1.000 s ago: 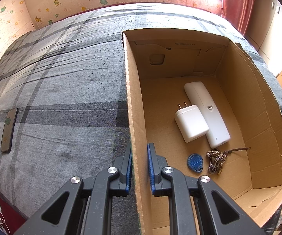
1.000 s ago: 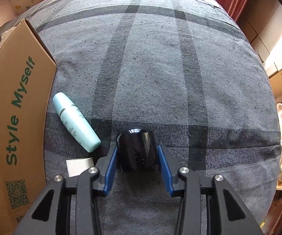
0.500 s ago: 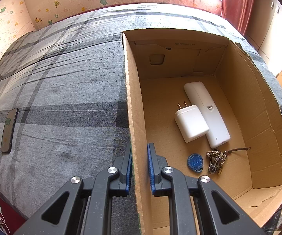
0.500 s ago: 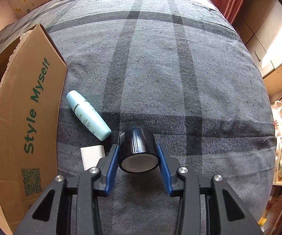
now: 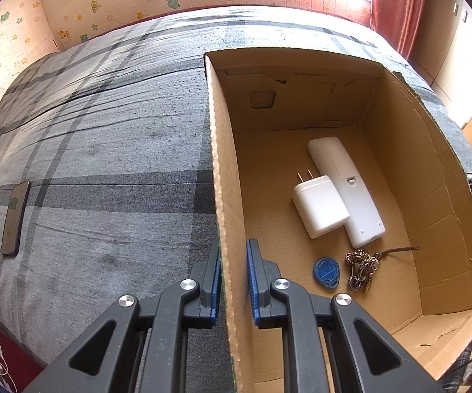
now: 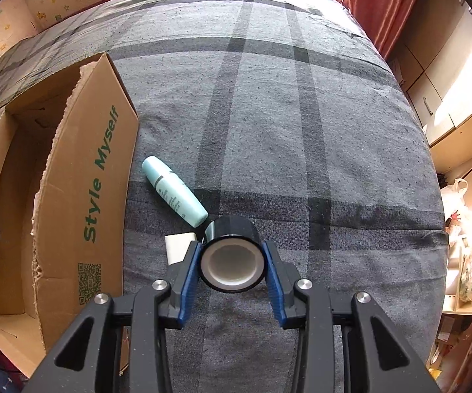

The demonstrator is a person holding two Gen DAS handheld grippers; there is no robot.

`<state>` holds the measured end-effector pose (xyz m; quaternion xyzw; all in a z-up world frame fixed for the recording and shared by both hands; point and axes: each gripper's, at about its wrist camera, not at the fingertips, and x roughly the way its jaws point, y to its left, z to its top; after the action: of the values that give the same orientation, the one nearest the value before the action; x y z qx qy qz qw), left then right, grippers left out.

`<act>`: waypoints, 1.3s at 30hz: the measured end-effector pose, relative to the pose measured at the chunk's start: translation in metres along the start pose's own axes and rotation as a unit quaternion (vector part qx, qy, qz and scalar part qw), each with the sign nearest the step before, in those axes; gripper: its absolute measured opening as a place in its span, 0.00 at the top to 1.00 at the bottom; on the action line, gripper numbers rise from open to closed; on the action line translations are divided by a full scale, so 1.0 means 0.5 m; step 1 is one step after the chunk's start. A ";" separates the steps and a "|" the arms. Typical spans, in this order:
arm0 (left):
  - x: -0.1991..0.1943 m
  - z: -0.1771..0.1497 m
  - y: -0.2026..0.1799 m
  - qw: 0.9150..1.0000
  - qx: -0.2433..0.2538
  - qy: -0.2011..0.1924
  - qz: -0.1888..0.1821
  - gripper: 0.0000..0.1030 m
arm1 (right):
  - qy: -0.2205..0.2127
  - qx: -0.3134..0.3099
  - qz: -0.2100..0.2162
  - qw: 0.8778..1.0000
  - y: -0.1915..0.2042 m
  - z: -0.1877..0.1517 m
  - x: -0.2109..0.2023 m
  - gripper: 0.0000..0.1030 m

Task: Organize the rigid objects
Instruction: 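Lift the black cap with the right gripper and carry it over the box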

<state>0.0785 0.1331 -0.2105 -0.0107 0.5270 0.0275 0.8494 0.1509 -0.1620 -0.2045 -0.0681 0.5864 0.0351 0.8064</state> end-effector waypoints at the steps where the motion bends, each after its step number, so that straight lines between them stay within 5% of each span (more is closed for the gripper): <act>1: 0.000 0.000 0.000 1.000 0.000 0.000 0.000 0.85 | -0.002 -0.003 0.001 1.000 0.002 0.003 -0.005 0.61; 25: 0.001 0.001 0.001 1.000 0.001 0.000 0.001 0.85 | -0.063 -0.077 0.029 0.995 0.141 0.030 -0.193 0.61; 39: 0.001 0.000 0.000 1.000 0.001 0.000 0.001 0.85 | -0.060 -0.126 0.065 0.988 0.261 0.014 -0.193 0.61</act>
<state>0.0785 0.1332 -0.2108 -0.0093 0.5271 0.0279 0.8493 0.1100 -0.0295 -0.1198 -0.1285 0.5308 0.1648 0.8213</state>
